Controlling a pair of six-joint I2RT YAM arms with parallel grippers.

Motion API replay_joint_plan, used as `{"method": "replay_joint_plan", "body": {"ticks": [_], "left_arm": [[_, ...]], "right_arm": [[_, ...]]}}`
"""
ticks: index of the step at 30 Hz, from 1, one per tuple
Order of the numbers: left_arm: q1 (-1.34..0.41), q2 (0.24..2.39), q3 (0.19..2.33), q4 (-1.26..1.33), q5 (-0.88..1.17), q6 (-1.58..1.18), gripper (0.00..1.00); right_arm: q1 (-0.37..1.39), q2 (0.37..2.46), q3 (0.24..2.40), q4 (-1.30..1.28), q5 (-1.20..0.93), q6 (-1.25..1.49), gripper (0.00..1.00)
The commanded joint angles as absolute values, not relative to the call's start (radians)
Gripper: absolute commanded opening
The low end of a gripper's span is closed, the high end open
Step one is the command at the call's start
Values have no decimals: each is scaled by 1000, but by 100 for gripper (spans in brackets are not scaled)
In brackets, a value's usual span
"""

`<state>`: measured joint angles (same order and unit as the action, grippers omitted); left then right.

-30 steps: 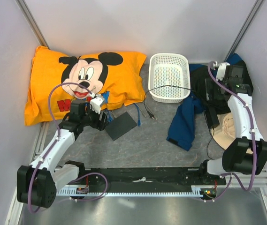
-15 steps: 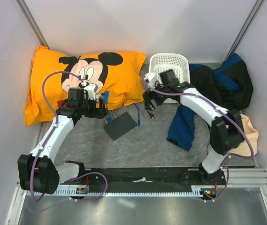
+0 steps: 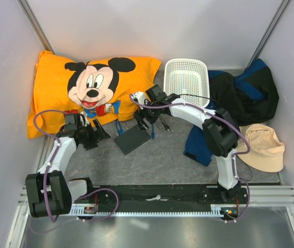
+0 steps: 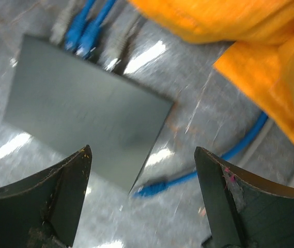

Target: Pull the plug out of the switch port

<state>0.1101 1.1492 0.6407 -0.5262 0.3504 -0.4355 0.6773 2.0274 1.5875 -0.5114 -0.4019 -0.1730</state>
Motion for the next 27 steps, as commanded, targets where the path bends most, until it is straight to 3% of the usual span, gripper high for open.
{"method": "replay_joint_plan", "body": {"ticks": [1, 8, 11, 20, 22, 27], "left_arm": [[112, 1154, 601, -433, 431, -495, 88], [112, 1203, 560, -377, 462, -503, 85], [115, 1227, 546, -341, 515, -506, 75], [112, 1327, 575, -319, 584, -517, 61], [112, 1328, 591, -340, 578, -512, 60], [110, 1302, 666, -420, 512, -474, 65]], "right_arm": [[680, 2129, 1695, -482, -353, -117, 89], [703, 2201, 1712, -489, -354, -107, 89], [718, 2172, 1662, -489, -374, -89, 89], [845, 2048, 1509, -506, -481, -196, 89], [883, 2054, 1552, -564, -577, -259, 89], [851, 2074, 1672, -580, -554, -230, 89]]}}
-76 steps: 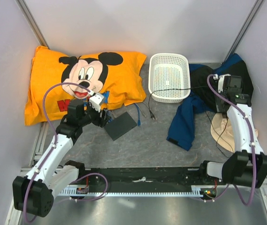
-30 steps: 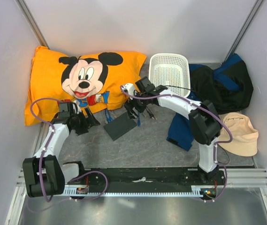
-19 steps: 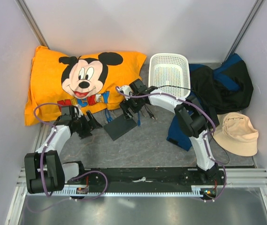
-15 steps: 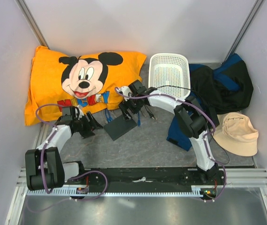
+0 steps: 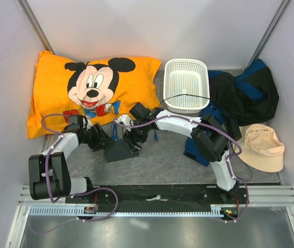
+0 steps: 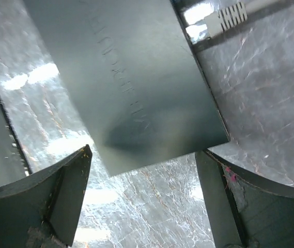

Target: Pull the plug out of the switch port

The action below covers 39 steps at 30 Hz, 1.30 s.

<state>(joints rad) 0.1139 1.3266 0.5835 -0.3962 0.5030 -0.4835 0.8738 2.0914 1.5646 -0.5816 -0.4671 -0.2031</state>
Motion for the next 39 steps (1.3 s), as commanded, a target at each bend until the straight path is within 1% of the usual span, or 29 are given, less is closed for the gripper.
{"method": "replay_joint_plan", "body": {"ticks": [1, 3, 8, 13, 16, 19, 23, 26, 29, 34, 39], "left_arm": [[110, 1298, 673, -446, 505, -468, 66], [112, 1282, 689, -468, 479, -456, 68], [112, 1244, 678, -497, 445, -423, 70], [113, 1194, 641, -497, 436, -413, 71], [113, 1174, 623, -497, 445, -402, 69], [114, 1172, 618, -495, 440, -399, 69], [112, 1206, 609, -477, 462, -400, 69], [114, 1250, 606, -433, 485, -413, 68], [113, 1281, 614, -405, 474, -426, 66], [114, 1341, 640, -402, 477, -436, 64], [112, 1327, 650, -433, 503, -420, 63]], "right_arm": [[832, 2072, 1680, -580, -549, -230, 89], [812, 2072, 1703, -580, -538, -235, 90], [787, 2137, 1776, -571, -511, -241, 90], [784, 2226, 1853, -565, -512, -227, 90], [784, 2253, 1868, -563, -531, -229, 90], [784, 2249, 1841, -566, -537, -242, 89], [785, 2211, 1749, -560, -574, -227, 86], [795, 2174, 1691, -546, -600, -218, 83], [819, 2146, 1655, -546, -592, -224, 82], [887, 2111, 1602, -549, -578, -242, 83], [985, 2089, 1552, -537, -584, -236, 84]]}}
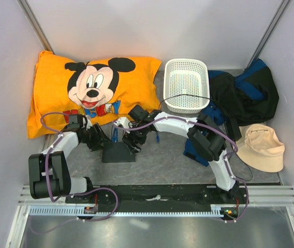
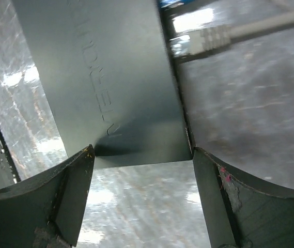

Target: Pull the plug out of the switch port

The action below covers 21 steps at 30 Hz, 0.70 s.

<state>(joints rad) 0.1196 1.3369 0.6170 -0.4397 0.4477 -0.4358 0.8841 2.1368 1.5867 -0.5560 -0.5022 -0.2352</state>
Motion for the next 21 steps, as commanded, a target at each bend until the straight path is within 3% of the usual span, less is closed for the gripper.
{"method": "replay_joint_plan", "body": {"ticks": [1, 7, 8, 11, 14, 21], "left_arm": [[113, 1331, 650, -439, 503, -405, 63], [112, 1310, 698, -437, 471, -391, 63], [113, 1295, 713, -449, 421, -391, 70], [114, 1238, 796, -535, 227, -379, 76], [113, 1194, 865, -633, 131, -373, 82], [133, 1102, 887, -807, 121, -492, 83]], "right_arm": [[1000, 2088, 1549, -535, -591, -232, 84], [1114, 2089, 1568, -494, -600, -201, 84], [1129, 2091, 1577, -492, -588, -201, 85], [1154, 2079, 1595, -505, -543, -212, 85], [1117, 2017, 1571, -552, -483, -238, 85], [895, 1957, 1649, -690, -451, -294, 86]]}}
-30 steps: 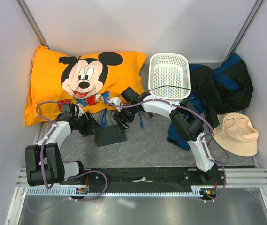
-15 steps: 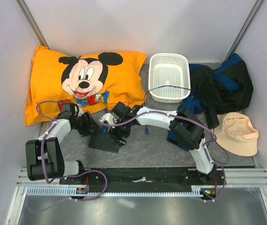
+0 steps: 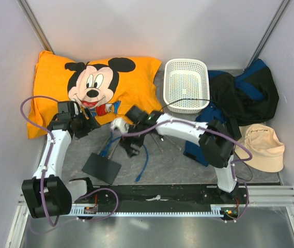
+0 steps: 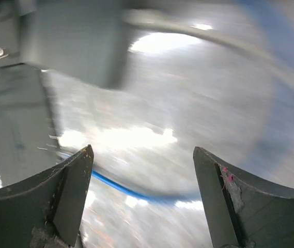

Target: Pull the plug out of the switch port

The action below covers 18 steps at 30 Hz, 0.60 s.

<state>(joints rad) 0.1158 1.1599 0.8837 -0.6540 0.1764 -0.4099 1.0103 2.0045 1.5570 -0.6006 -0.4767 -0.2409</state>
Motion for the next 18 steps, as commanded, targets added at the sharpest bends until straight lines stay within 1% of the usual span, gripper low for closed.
{"method": "replay_joint_plan", "body": {"ticks": [1, 7, 9, 12, 14, 18], "left_arm": [[146, 1089, 885, -816, 133, -503, 82], [265, 1046, 845, -857, 158, -538, 80], [302, 1034, 819, -844, 163, -564, 79], [348, 1017, 790, -812, 227, -590, 77], [367, 994, 775, -796, 258, -600, 77], [403, 953, 743, -778, 273, -595, 76]], "right_arm": [[888, 1971, 1711, -704, -437, -317, 86], [893, 2156, 1969, -681, -390, -366, 85], [917, 2213, 2017, -680, -329, -461, 85], [933, 2253, 2016, -663, -270, -561, 83], [930, 2270, 2005, -666, -270, -635, 82], [931, 2252, 1890, -646, -255, -739, 83]]}}
